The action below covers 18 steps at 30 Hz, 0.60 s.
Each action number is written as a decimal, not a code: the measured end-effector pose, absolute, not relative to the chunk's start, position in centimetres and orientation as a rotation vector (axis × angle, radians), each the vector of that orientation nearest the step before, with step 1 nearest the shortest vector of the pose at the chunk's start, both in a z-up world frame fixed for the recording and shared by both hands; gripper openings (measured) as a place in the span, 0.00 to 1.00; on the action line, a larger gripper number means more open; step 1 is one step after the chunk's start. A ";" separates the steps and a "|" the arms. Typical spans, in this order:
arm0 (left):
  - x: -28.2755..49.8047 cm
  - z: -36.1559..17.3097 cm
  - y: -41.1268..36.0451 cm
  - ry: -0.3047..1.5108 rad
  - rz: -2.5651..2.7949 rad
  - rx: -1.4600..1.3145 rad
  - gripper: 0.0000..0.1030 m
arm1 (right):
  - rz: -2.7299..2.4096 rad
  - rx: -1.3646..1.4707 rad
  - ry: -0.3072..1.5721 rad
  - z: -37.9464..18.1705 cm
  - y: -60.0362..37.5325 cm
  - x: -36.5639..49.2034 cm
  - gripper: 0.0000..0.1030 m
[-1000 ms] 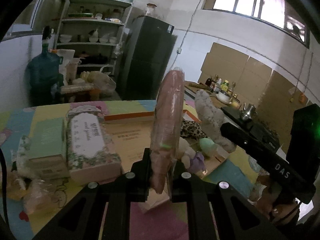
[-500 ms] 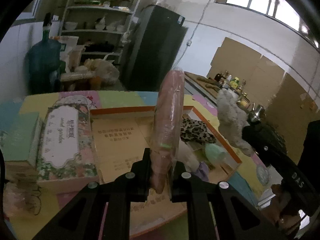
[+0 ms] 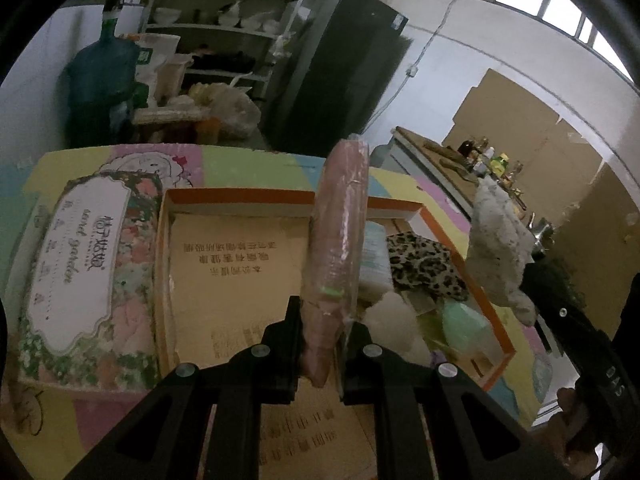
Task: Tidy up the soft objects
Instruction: 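Carry the pink bag with the left tool while the right tool carries the scrunchie over the tray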
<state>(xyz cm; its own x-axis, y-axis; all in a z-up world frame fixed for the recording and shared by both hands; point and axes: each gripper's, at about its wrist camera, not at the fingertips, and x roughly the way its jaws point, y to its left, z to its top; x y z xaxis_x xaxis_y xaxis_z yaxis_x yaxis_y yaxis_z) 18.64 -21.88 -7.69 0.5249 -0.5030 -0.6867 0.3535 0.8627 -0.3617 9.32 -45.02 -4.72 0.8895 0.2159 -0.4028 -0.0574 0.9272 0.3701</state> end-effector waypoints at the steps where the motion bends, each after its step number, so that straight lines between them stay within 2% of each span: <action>1: 18.8 -7.9 -21.9 0.884 -0.511 -0.187 0.13 | 0.150 0.363 0.459 -4.9 -45.1 9.5 0.12; 18: 21.0 -9.7 -23.4 0.974 -0.461 -0.194 0.13 | 0.187 0.385 0.560 -7.7 -45.5 12.8 0.12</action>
<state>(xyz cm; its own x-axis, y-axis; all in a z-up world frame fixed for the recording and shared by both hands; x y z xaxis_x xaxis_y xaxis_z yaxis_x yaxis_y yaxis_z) 20.99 -23.43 -9.75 0.4756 -0.4596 -0.7501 0.2887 0.8870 -0.3605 12.82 -45.52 -7.67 0.8331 0.2749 -0.4800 -0.0683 0.9122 0.4039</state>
